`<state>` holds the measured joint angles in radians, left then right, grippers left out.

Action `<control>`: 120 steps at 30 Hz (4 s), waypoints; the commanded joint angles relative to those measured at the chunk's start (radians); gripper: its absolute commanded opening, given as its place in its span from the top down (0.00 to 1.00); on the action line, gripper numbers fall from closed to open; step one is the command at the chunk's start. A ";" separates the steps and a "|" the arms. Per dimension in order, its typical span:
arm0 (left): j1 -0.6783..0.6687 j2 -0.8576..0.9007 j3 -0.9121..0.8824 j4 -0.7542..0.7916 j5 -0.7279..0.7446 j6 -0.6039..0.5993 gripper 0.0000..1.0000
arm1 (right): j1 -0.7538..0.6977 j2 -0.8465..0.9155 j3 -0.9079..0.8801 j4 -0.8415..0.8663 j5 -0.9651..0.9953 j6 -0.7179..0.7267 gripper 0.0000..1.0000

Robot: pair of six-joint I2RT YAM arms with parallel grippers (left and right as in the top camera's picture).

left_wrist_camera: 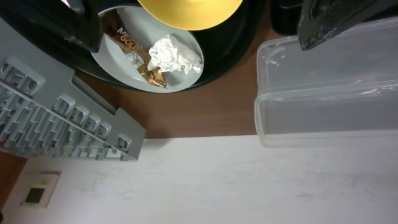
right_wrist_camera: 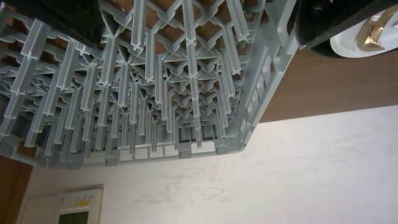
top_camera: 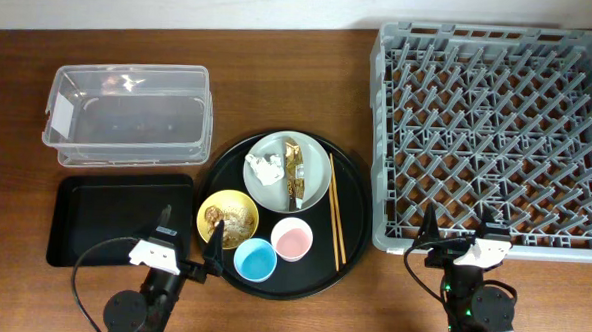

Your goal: Sort waste into correct bins and load items into the dishwasher rack

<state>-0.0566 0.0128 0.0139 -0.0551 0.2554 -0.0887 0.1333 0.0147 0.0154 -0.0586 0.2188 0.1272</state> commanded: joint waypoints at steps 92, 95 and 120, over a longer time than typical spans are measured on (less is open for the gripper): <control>-0.402 1.257 0.813 -0.875 -0.174 -0.368 0.34 | -0.003 0.835 1.174 -1.068 -0.698 0.011 0.01; -0.405 1.346 0.798 -0.835 -0.217 -0.368 0.57 | -0.003 0.835 1.174 -1.070 -0.698 0.011 0.01; -0.251 1.160 1.127 -0.635 1.044 -0.213 1.00 | 0.232 0.923 1.172 -0.695 -1.272 -0.124 0.11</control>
<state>-0.3126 1.1709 1.1282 -0.6975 1.1374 -0.3096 0.3000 0.9306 1.1687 -0.8299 -0.9741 -0.0502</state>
